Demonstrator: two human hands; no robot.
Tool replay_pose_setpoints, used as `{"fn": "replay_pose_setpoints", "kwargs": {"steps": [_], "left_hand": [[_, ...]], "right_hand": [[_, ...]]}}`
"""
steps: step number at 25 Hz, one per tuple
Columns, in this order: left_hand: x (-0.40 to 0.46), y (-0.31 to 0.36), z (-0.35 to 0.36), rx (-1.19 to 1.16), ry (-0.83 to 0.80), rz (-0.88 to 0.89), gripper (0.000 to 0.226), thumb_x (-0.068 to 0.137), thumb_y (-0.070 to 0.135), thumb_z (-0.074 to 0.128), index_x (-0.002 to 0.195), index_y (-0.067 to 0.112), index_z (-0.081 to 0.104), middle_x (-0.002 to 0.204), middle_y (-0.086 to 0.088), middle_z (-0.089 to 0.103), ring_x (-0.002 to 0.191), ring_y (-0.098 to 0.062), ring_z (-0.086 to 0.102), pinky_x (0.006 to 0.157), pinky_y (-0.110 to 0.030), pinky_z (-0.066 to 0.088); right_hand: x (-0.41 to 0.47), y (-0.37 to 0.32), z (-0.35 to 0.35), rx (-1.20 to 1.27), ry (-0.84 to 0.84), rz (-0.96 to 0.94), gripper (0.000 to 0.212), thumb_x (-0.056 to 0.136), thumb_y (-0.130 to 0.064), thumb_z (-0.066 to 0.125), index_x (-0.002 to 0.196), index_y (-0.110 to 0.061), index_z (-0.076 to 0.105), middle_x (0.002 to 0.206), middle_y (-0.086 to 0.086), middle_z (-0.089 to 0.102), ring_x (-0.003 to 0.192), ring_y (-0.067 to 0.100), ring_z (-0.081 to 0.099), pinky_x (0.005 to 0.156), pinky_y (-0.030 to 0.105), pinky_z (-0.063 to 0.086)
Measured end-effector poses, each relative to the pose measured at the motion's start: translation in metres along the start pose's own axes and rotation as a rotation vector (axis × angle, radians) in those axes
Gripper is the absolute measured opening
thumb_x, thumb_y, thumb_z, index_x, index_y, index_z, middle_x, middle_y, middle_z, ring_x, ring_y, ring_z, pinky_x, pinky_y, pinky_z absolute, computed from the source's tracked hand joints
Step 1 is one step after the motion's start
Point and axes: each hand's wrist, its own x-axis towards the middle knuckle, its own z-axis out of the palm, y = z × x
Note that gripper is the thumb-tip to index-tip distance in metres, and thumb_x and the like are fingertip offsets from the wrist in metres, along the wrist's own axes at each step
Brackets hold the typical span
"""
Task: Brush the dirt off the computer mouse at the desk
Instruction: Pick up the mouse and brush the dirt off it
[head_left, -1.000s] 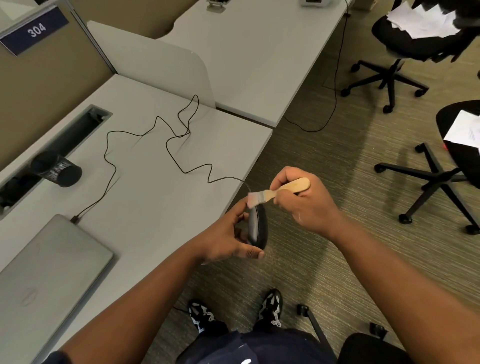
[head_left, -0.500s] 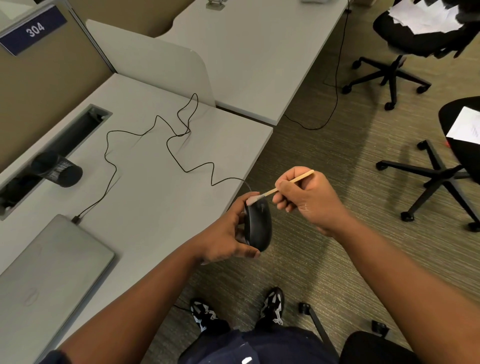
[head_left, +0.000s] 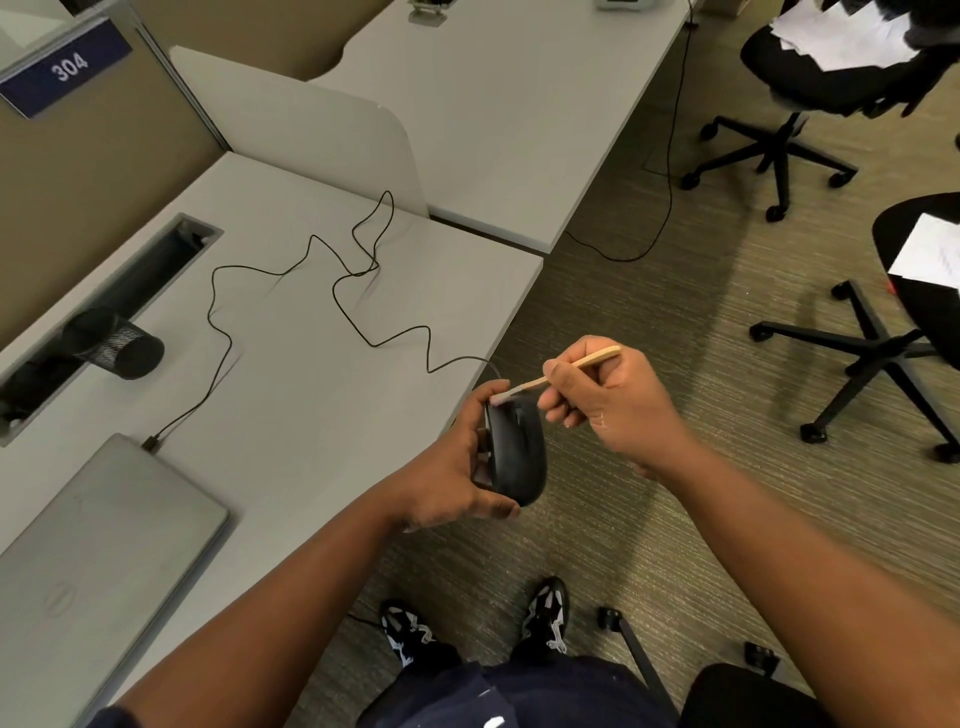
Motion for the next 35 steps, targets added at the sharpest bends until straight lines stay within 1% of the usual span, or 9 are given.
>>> {"fn": "replay_pose_setpoints", "kwargs": {"steps": [4, 9, 13, 15, 18, 21, 28, 32, 35], "left_hand": [[-0.001, -0.001, 0.001, -0.007, -0.002, -0.006, 0.128, 0.076, -0.007, 0.087, 0.15, 0.062, 0.009, 0.152, -0.009, 0.046, 0.131, -0.033, 0.062, 0.099, -0.053, 0.061], [0.001, 0.0, 0.003, 0.034, -0.009, -0.009, 0.124, 0.078, -0.003, 0.088, 0.15, 0.063, 0.011, 0.153, -0.003, 0.045, 0.138, -0.031, 0.055, 0.101, -0.051, 0.061], [-0.001, -0.001, 0.003, -0.027, 0.006, -0.005, 0.124, 0.077, -0.009, 0.086, 0.151, 0.06, 0.016, 0.154, -0.002, 0.041, 0.135, -0.031, 0.057, 0.099, -0.053, 0.061], [0.0, -0.002, 0.002, -0.051, 0.011, 0.006, 0.123, 0.076, -0.01, 0.086, 0.15, 0.06, 0.017, 0.154, -0.002, 0.04, 0.136, -0.03, 0.056, 0.099, -0.054, 0.061], [0.001, -0.002, -0.001, -0.05, 0.003, 0.016, 0.124, 0.077, -0.01, 0.085, 0.149, 0.062, 0.015, 0.154, -0.001, 0.039, 0.136, -0.028, 0.056, 0.1, -0.049, 0.061], [0.002, -0.002, -0.001, -0.027, 0.01, 0.014, 0.123, 0.078, -0.01, 0.083, 0.153, 0.054, 0.01, 0.151, 0.001, 0.037, 0.134, -0.025, 0.056, 0.096, -0.043, 0.062], [0.002, -0.002, -0.002, -0.045, 0.069, 0.017, 0.123, 0.071, 0.0, 0.092, 0.15, 0.053, 0.014, 0.151, 0.001, 0.036, 0.133, -0.025, 0.055, 0.098, -0.042, 0.062], [0.002, -0.002, -0.002, -0.006, 0.084, -0.004, 0.124, 0.076, -0.006, 0.089, 0.151, 0.054, 0.01, 0.148, 0.004, 0.04, 0.127, -0.021, 0.059, 0.09, -0.032, 0.062], [0.003, -0.002, -0.002, 0.008, 0.093, -0.025, 0.125, 0.076, -0.006, 0.089, 0.151, 0.054, 0.008, 0.142, 0.01, 0.047, 0.122, -0.017, 0.062, 0.088, -0.03, 0.062]], "right_hand": [[0.001, 0.0, -0.008, -0.063, 0.121, -0.037, 0.015, 0.101, -0.018, 0.065, 0.093, -0.005, 0.067, 0.077, 0.014, 0.076, 0.065, 0.021, 0.07, 0.058, 0.029, 0.054], [-0.001, -0.005, 0.006, 0.017, -0.064, -0.023, 0.018, 0.101, -0.015, 0.064, 0.097, 0.003, 0.064, 0.083, 0.027, 0.073, 0.069, 0.026, 0.068, 0.058, 0.026, 0.054], [0.001, 0.0, 0.0, -0.148, 0.114, -0.006, 0.017, 0.1, -0.021, 0.066, 0.094, -0.005, 0.067, 0.077, 0.012, 0.076, 0.066, 0.019, 0.071, 0.059, 0.026, 0.054], [0.0, 0.001, -0.006, -0.128, 0.183, 0.02, 0.014, 0.1, -0.019, 0.065, 0.092, -0.008, 0.068, 0.077, 0.01, 0.077, 0.065, 0.017, 0.07, 0.058, 0.026, 0.053], [0.001, -0.001, -0.008, 0.033, 0.125, 0.091, 0.007, 0.1, -0.008, 0.06, 0.098, -0.006, 0.065, 0.079, 0.013, 0.075, 0.067, 0.022, 0.067, 0.056, 0.027, 0.051], [0.003, -0.002, -0.011, 0.053, 0.088, 0.11, 0.01, 0.099, 0.0, 0.054, 0.103, -0.005, 0.062, 0.076, 0.012, 0.073, 0.066, 0.021, 0.065, 0.055, 0.028, 0.048], [0.001, -0.007, -0.009, -0.065, -0.018, 0.066, 0.008, 0.103, -0.007, 0.057, 0.103, -0.012, 0.064, 0.094, 0.024, 0.075, 0.075, 0.021, 0.065, 0.06, 0.03, 0.051], [0.001, -0.012, -0.011, -0.1, 0.015, 0.056, 0.019, 0.096, 0.002, 0.054, 0.087, -0.01, 0.066, 0.071, 0.014, 0.072, 0.06, 0.017, 0.062, 0.052, 0.026, 0.048], [0.002, -0.015, -0.014, -0.068, -0.018, 0.09, 0.021, 0.095, 0.003, 0.052, 0.083, -0.008, 0.065, 0.065, 0.012, 0.07, 0.054, 0.017, 0.058, 0.046, 0.024, 0.043]]}}
